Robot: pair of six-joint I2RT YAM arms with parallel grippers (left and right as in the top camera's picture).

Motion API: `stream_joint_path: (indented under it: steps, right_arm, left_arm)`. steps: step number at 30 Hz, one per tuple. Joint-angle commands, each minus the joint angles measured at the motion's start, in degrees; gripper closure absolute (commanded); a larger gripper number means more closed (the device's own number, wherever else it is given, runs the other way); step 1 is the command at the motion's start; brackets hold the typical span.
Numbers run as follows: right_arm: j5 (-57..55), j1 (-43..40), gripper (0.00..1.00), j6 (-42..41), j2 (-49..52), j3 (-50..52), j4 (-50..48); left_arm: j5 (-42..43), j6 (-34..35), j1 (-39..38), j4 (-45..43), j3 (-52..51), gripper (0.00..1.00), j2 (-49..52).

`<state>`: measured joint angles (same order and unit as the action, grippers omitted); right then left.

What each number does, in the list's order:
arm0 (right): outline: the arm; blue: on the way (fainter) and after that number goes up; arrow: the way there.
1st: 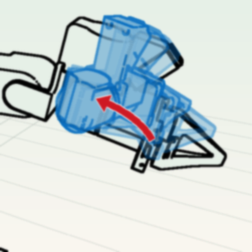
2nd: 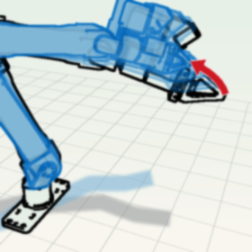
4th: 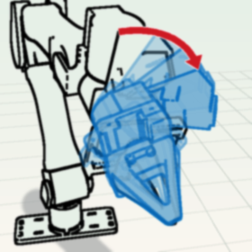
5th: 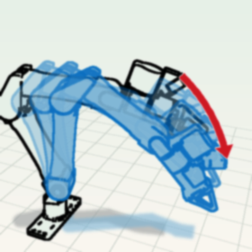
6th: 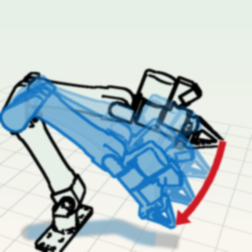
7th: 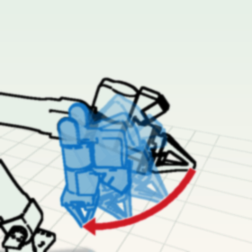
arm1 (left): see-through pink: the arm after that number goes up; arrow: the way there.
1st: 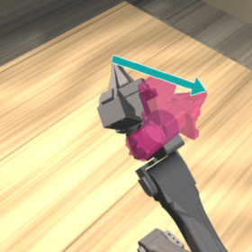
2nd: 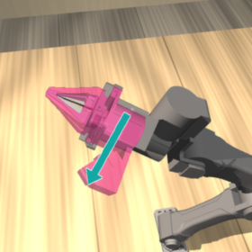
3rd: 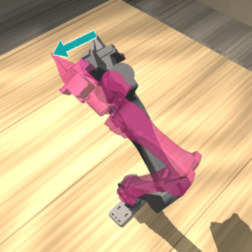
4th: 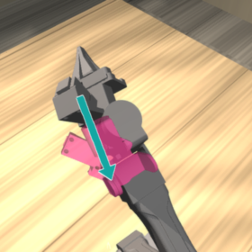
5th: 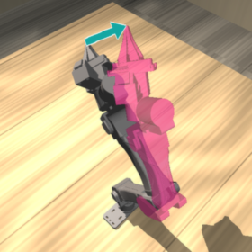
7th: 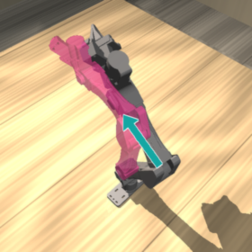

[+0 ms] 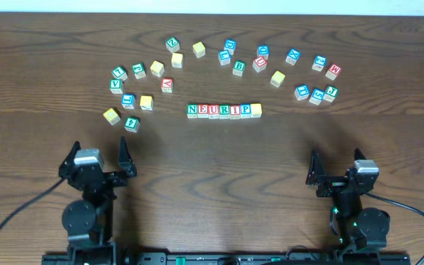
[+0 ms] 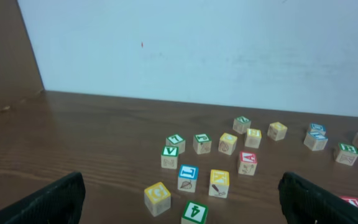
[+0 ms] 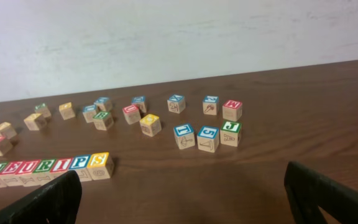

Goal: Spell out NEURIPS

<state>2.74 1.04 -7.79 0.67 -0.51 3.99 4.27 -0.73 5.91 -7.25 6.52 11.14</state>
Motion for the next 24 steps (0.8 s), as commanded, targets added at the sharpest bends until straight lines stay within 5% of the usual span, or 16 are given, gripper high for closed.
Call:
stream_joint_path:
  steps: [1, 10, 24]
  right_arm:
    - [-0.50, 0.13, 0.01, 0.79, -0.37, 0.22, 0.09]
    - [-0.50, 0.13, 0.01, 0.79, -0.37, 0.22, 0.07]
    - [-0.50, 0.13, 0.01, 0.79, -0.37, 0.22, 0.09]
  left_arm:
    - [-0.52, -1.22, 0.28, -0.39, -3.56, 0.02, -4.98]
    - [-2.03, -2.91, 0.24, 11.39, -6.32, 0.02, -11.04]
    - [-2.38, -2.86, 0.13, 11.28, -6.29, 0.02, -10.91]
